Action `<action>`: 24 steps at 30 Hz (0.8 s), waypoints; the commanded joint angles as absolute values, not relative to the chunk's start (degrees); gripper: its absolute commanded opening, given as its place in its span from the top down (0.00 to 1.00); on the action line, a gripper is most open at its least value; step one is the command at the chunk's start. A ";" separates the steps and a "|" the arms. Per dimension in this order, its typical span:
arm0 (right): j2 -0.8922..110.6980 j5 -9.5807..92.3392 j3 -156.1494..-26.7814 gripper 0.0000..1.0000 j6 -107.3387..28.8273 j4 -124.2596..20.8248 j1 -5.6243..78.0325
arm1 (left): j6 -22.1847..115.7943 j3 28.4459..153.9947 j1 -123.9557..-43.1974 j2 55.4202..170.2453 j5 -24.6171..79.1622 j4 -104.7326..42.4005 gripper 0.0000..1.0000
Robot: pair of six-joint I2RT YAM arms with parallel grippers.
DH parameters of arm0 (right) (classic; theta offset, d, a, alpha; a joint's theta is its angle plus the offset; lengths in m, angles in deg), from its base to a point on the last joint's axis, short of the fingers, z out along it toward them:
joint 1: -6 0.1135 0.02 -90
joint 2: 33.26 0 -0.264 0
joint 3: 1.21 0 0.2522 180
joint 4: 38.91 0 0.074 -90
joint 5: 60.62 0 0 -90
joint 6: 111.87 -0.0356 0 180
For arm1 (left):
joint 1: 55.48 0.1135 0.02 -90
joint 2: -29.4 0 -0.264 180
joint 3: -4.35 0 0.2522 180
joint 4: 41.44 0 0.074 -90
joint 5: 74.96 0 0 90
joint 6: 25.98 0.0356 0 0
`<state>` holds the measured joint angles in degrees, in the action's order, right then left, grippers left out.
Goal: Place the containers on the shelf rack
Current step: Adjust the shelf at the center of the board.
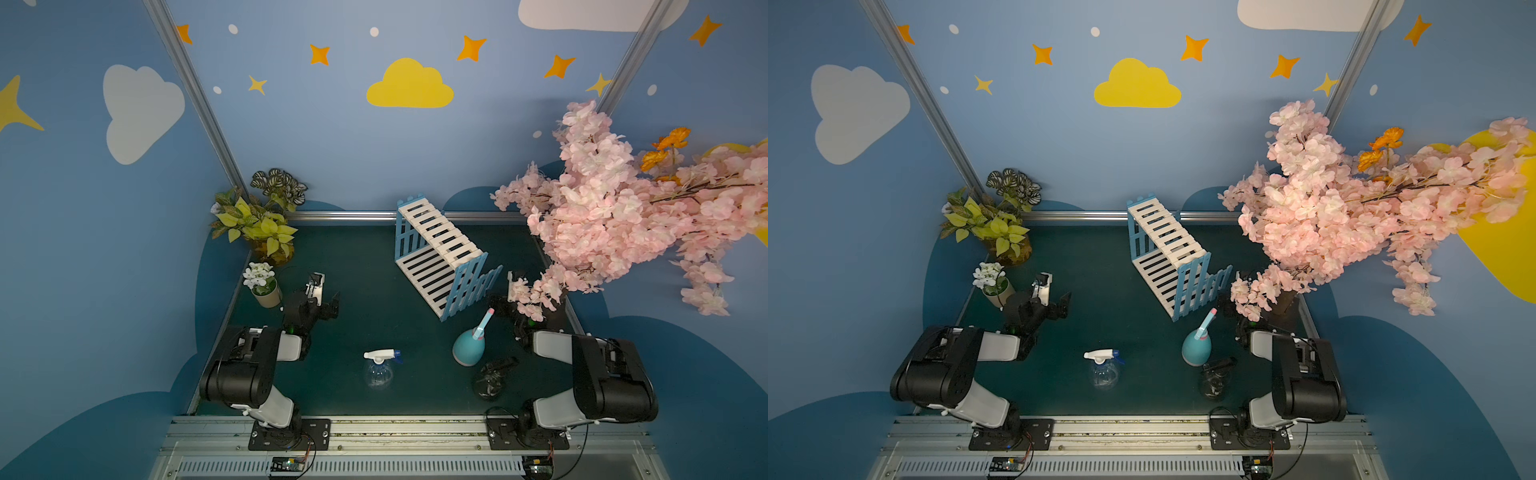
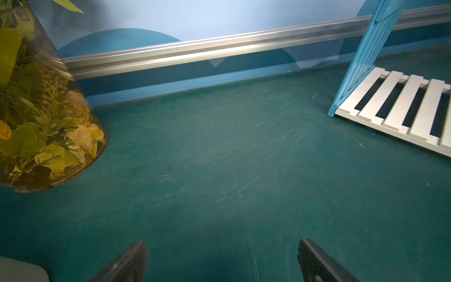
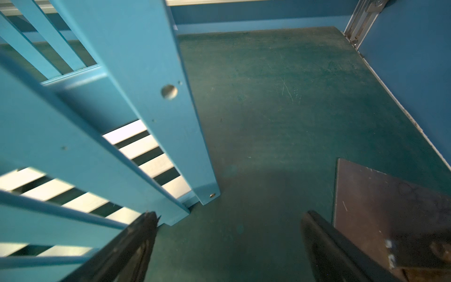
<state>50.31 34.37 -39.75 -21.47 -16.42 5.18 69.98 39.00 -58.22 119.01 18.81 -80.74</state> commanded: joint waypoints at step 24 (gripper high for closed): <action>20.95 59.23 -52.00 0.02 -21.78 -45.86 11.08 | 57.79 48.64 -79.71 76.58 28.62 -44.74 0.00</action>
<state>17.83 55.97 -47.55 -25.62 -44.13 9.75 61.04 46.93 -78.44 76.89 23.03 -47.48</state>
